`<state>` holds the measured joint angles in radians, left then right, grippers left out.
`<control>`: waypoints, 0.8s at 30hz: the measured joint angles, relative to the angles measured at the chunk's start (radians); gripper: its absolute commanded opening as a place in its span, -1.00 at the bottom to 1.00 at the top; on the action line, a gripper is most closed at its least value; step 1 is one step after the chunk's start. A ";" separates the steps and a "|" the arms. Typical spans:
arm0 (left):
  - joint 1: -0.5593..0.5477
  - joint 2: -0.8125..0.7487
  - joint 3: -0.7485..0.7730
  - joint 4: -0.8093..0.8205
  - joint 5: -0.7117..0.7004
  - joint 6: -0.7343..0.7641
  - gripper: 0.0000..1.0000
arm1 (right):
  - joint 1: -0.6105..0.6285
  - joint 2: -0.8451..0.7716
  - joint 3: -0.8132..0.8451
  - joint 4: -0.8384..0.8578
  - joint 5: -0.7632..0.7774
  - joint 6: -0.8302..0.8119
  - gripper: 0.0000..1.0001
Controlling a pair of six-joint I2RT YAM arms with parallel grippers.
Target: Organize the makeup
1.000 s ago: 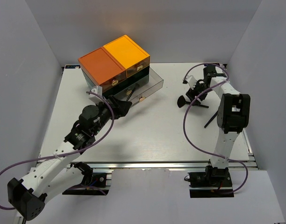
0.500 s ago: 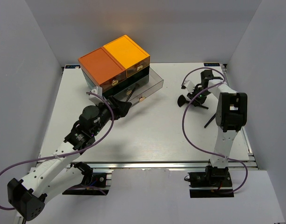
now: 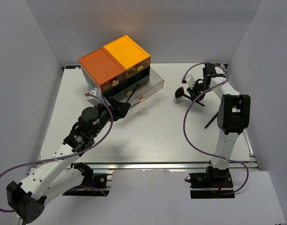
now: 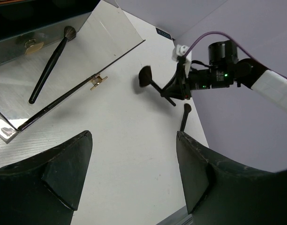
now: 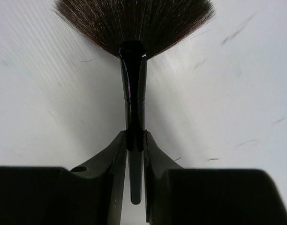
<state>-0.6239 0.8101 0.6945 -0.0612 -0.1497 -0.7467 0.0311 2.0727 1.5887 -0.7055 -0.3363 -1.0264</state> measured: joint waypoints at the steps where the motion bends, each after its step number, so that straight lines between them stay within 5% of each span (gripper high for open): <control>1: 0.000 -0.002 0.000 0.000 0.000 -0.001 0.63 | 0.005 -0.018 0.010 0.000 -0.026 0.003 -1.00; 6: 0.000 -0.021 -0.011 0.000 0.000 -0.003 0.63 | 0.111 -0.202 0.066 0.034 -0.137 0.002 -1.00; 12: 0.000 -0.067 -0.021 -0.036 -0.003 -0.003 0.63 | 0.390 -0.364 0.152 0.153 -0.204 -0.021 -1.00; 19: 0.000 -0.128 -0.034 -0.060 -0.021 -0.014 0.62 | 0.608 -0.239 0.230 0.185 -0.121 -0.117 -0.94; 23: 0.000 -0.149 -0.039 -0.071 -0.029 -0.022 0.63 | 0.650 -0.095 0.302 0.182 -0.042 -0.153 -0.68; 24: 0.000 -0.156 -0.042 -0.076 -0.031 -0.023 0.63 | 0.657 -0.062 0.322 0.182 -0.023 -0.161 -0.48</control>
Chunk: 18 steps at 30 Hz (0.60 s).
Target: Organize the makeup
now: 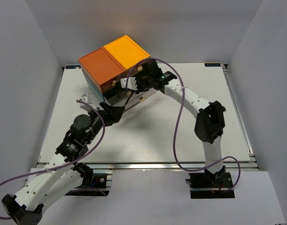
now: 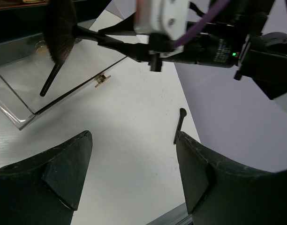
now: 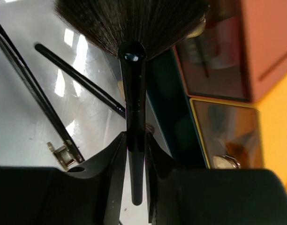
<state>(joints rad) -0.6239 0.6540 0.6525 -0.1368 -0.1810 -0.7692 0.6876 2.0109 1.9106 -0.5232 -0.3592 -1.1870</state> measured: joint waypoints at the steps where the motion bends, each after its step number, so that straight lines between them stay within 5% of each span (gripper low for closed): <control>1: 0.000 -0.007 -0.003 -0.004 -0.003 -0.002 0.63 | 0.003 0.026 0.012 0.000 0.018 -0.004 -0.40; 3: 0.000 -0.018 -0.005 -0.014 -0.009 -0.003 0.63 | 0.007 0.055 0.020 -0.001 0.046 -0.015 -0.13; 7: 0.000 -0.027 -0.007 -0.021 -0.018 -0.007 0.63 | 0.006 0.063 0.020 -0.003 0.077 -0.022 0.05; 14: 0.000 -0.010 -0.020 -0.013 -0.018 -0.007 0.63 | -0.035 -0.016 -0.003 -0.008 0.064 0.047 -0.05; 18: 0.000 0.005 -0.024 -0.008 -0.017 -0.006 0.63 | -0.160 -0.146 -0.051 -0.064 -0.059 0.054 -0.11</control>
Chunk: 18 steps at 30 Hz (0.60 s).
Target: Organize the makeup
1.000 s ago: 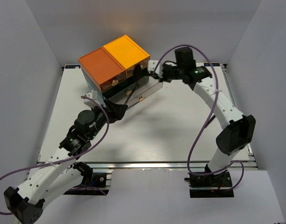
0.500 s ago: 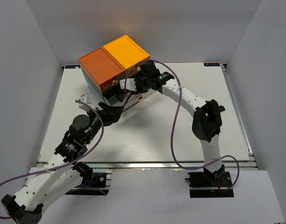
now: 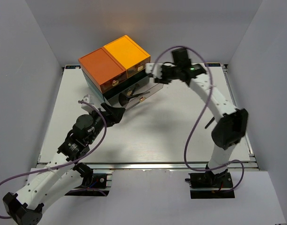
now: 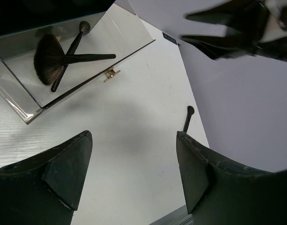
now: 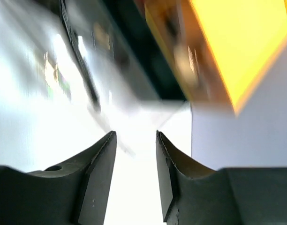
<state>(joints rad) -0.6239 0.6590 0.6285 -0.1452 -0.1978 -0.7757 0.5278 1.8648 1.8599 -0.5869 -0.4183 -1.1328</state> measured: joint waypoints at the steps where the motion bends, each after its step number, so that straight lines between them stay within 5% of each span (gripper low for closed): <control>1: 0.000 0.002 -0.003 0.003 0.000 0.000 0.63 | -0.055 -0.045 -0.029 -0.031 -0.040 -0.033 -0.11; 6: 0.000 0.016 -0.014 0.034 0.013 0.003 0.63 | -0.328 -0.189 -0.191 -0.254 -0.090 -0.276 0.00; 9: 0.000 0.046 -0.014 0.055 0.030 0.013 0.63 | -0.431 -0.192 -0.320 -0.380 -0.045 -0.420 0.35; 18: 0.000 0.116 -0.014 0.085 0.068 0.031 0.63 | -0.666 -0.188 -0.629 -0.378 0.181 -0.684 0.47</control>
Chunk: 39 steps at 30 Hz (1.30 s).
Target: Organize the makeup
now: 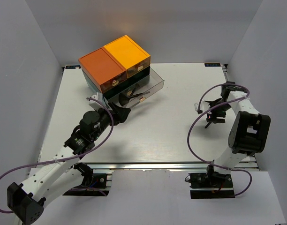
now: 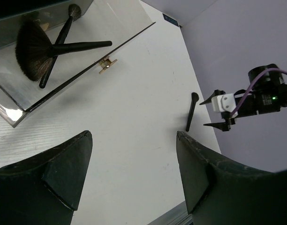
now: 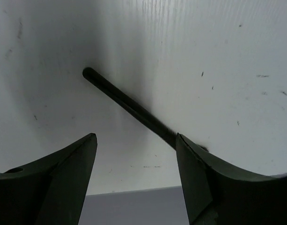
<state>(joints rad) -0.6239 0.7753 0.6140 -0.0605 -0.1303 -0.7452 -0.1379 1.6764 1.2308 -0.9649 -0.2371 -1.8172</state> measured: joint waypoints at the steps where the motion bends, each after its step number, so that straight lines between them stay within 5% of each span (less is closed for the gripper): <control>1: 0.000 0.000 0.000 0.007 0.003 0.000 0.63 | -0.011 0.000 -0.015 0.021 0.020 -0.015 0.47; 15: 0.000 0.044 0.000 0.031 0.015 0.000 0.63 | 0.015 0.148 -0.053 0.286 0.142 -0.079 0.31; 18: 0.000 0.046 0.000 0.030 0.015 -0.002 0.63 | 0.018 0.169 -0.031 0.286 0.152 -0.080 0.07; 22: 0.000 0.046 0.001 0.027 0.014 -0.004 0.63 | 0.021 0.197 -0.005 0.282 0.158 -0.076 -0.65; 26: 0.000 0.045 0.008 0.008 0.007 -0.004 0.63 | 0.032 0.217 0.029 0.259 0.147 -0.042 -1.00; 35: 0.000 0.056 0.095 -0.084 -0.042 0.022 0.67 | 0.123 0.202 0.254 0.055 -0.163 0.138 -1.00; 39: 0.000 0.082 0.166 -0.158 -0.099 0.058 0.71 | 0.273 0.065 0.398 0.074 -0.316 0.294 -1.00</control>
<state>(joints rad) -0.6235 0.8570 0.7803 -0.2188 -0.2295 -0.6876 0.1352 1.7416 1.6287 -0.8909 -0.5529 -1.5234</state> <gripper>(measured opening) 0.848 0.209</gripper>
